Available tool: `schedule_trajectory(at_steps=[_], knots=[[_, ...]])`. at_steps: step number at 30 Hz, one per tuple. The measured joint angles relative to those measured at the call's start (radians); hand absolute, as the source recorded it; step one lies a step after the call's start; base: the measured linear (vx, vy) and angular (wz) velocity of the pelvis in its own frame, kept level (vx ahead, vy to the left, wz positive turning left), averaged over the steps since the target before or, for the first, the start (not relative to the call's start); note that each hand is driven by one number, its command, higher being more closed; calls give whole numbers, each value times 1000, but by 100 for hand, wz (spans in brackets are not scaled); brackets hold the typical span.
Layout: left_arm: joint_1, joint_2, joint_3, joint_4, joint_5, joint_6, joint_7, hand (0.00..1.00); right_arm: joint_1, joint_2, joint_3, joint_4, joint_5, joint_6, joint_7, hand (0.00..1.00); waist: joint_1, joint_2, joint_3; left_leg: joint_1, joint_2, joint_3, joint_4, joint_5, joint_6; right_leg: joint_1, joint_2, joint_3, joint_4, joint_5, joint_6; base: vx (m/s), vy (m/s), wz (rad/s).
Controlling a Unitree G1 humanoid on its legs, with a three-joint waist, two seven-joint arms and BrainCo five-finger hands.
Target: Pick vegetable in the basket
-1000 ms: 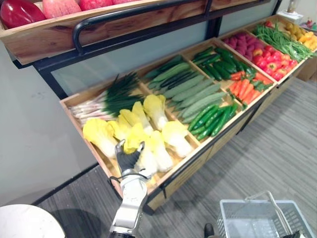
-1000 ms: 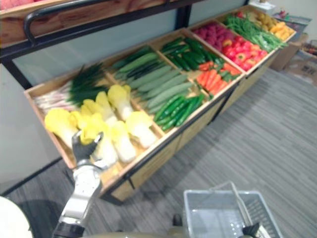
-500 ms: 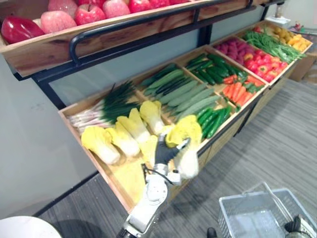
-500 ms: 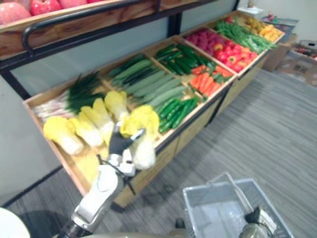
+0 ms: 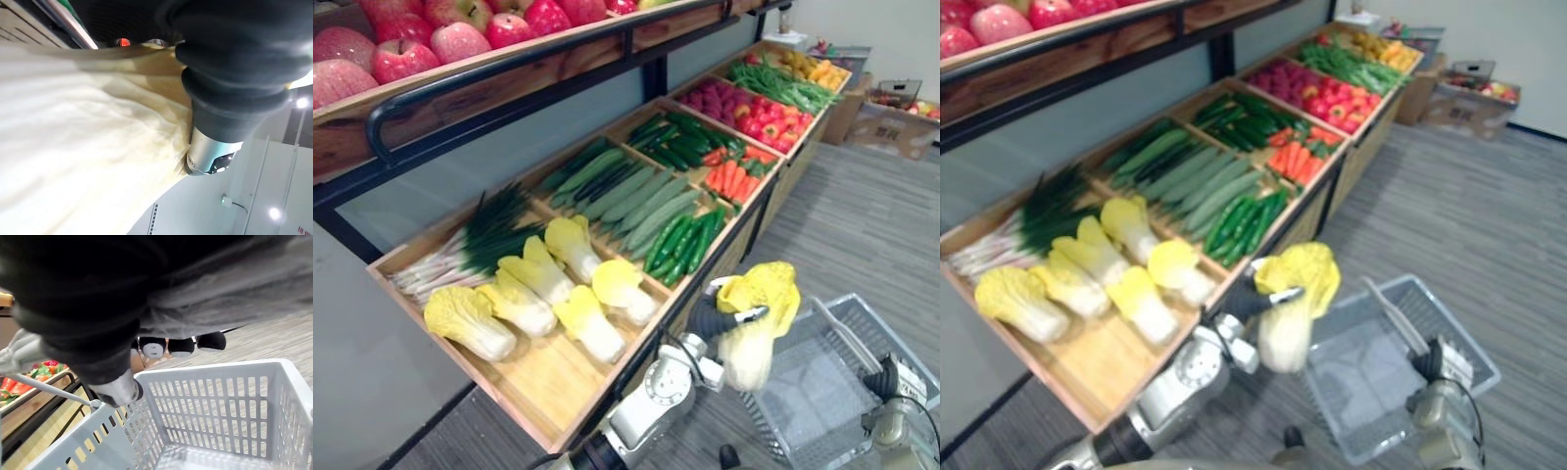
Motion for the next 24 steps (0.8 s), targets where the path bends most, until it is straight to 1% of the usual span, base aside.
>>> schedule_trajectory(at_steps=[5, 7, 11, 13, 15, 19, 21, 24], knots=[[-5, -46, -68, 141, 15, -2, -21, 100, 14, 0, 1, -79, 17, -2, 21, 100, -15, 0, 0, 3, 1, 12, 2, -3, -3, -4, 3, 13, 0, 1, 1, -19, -16, -7], [-6, -67, -83, 201, 41, 1, -21, 100, 29, 0, 1, -129, 39, -4, 22, 100, -22, -1, 1, 5, 2, 17, 7, -9, -3, -3, 4, 20, 0, 1, 1, -9, -15, -10], [-35, -84, -107, 260, 96, 3, -17, 100, 55, 5, 6, -185, 65, -23, 21, 100, -25, -7, 5, 2, 2, 19, 19, -17, -1, -3, 3, 24, 0, 1, 1, 1, -7, -2], [-63, -83, -130, 281, 116, 3, -9, 100, 59, 13, 18, -206, 66, -24, 23, 100, -28, -12, 8, 2, 2, 19, 20, -17, -1, -3, 3, 24, 0, 0, 1, 0, 0, 0], [-73, -83, -157, 312, 150, 3, 2, 100, 68, 29, 22, -224, 73, -39, 25, 100, -29, -17, 12, 2, 2, 19, 19, -17, -1, -4, 3, 24, -1, 0, 1, 0, 0, 0], [-119, -91, -171, 389, 211, 9, 28, 100, 68, 36, 54, -262, 103, -48, 25, 100, -41, -28, 20, 2, 1, 20, 19, -18, -2, -4, 2, 26, -1, 0, 1, 0, 0, 0], [-170, -110, -168, 436, 257, 18, 44, 100, 68, 36, 77, -285, 106, -56, 25, 100, -52, -36, 27, 2, 1, 23, 19, -19, -2, -6, 3, 29, 0, 0, 1, 0, -7, -2], [-217, -139, -168, 469, 301, 18, 64, 100, 68, 36, 97, -290, 125, -80, 25, 100, -56, -42, 44, 3, 1, 36, 24, -25, -3, -13, 5, 42, 1, 0, 1, 3, -12, -12]])
